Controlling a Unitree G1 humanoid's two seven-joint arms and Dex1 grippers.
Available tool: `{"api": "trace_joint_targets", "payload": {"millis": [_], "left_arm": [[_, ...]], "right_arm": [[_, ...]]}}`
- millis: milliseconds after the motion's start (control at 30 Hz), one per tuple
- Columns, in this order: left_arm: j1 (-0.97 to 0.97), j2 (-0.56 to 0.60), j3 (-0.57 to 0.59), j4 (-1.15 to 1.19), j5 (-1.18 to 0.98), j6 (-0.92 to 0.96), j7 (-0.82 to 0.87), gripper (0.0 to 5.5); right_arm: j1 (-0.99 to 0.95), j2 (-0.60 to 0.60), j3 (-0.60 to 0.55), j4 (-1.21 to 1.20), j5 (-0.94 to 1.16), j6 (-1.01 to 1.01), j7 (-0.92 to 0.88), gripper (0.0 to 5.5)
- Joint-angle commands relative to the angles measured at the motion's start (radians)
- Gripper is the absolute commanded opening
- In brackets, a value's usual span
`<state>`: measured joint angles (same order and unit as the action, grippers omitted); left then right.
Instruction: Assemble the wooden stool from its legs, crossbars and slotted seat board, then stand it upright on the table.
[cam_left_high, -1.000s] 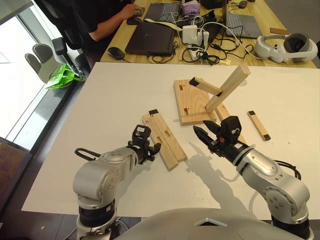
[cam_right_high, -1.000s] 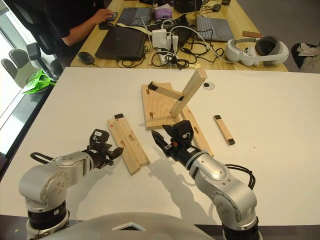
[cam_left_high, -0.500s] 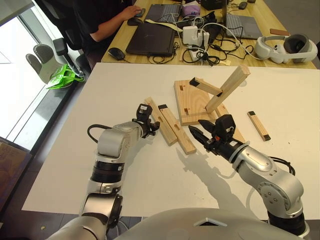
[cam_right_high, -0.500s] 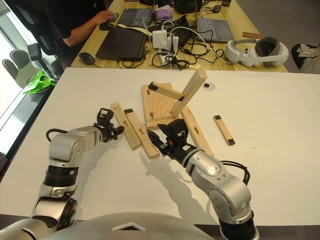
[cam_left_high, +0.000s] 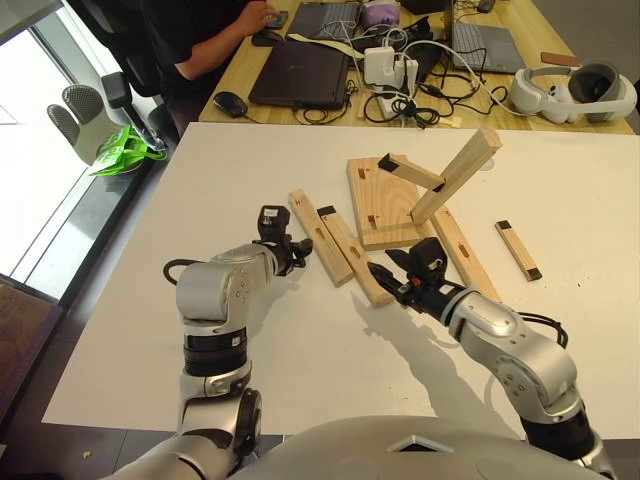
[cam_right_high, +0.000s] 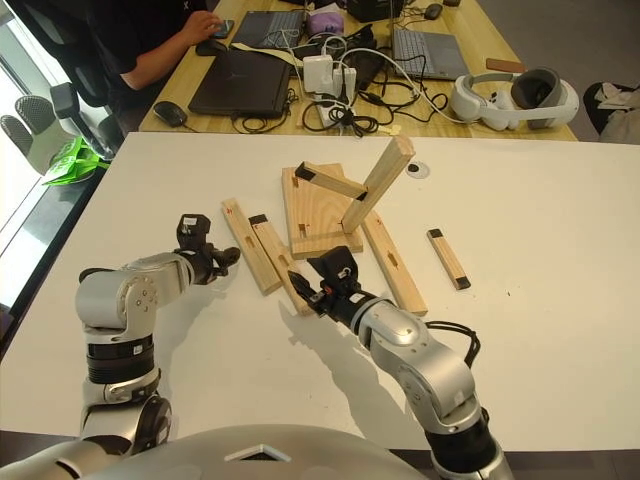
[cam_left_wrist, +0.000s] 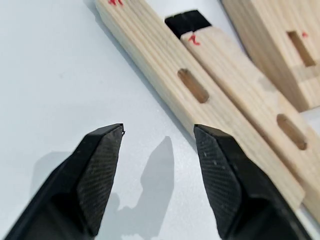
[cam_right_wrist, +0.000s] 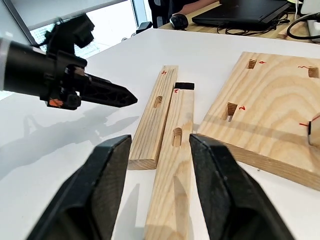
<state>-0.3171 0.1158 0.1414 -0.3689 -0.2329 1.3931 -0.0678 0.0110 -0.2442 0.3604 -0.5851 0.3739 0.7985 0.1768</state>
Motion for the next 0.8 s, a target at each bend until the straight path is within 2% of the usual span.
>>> {"api": "trace_joint_targets", "payload": {"millis": [33,133,300,367,500,567,700,800], "left_arm": [[-0.043,-0.062,0.044,-0.073,0.019,0.057,0.053,2.59],[-0.045,-0.146,0.079,-0.144,0.043,0.143,0.102,2.59],[0.13,-0.331,-0.039,-0.326,0.047,0.221,0.174,2.59],[0.159,-0.369,-0.064,-0.353,0.05,0.221,0.199,2.59],[0.116,-0.346,-0.033,-0.362,0.068,0.221,0.221,2.59],[0.096,-0.346,-0.015,-0.353,0.074,0.22,0.23,2.59],[0.082,-0.329,-0.042,-0.35,0.083,0.209,0.24,2.59],[0.084,-0.28,-0.098,-0.345,0.094,0.161,0.251,2.59]], "right_arm": [[-0.043,0.043,0.051,0.057,-0.057,-0.034,-0.013,2.44],[-0.038,0.057,0.045,0.051,-0.089,-0.023,-0.039,2.99],[0.006,-0.007,-0.136,-0.115,-0.066,0.062,-0.046,2.99],[0.042,-0.042,-0.213,-0.205,-0.059,0.097,-0.043,2.99],[0.231,-0.199,-0.427,-0.348,-0.05,0.118,0.052,2.99],[0.315,-0.226,-0.501,-0.352,-0.058,0.095,0.073,2.99],[0.479,-0.235,-0.557,-0.327,-0.093,-0.005,0.101,2.99],[0.471,-0.213,-0.563,-0.304,-0.069,-0.044,0.121,2.99]]}}
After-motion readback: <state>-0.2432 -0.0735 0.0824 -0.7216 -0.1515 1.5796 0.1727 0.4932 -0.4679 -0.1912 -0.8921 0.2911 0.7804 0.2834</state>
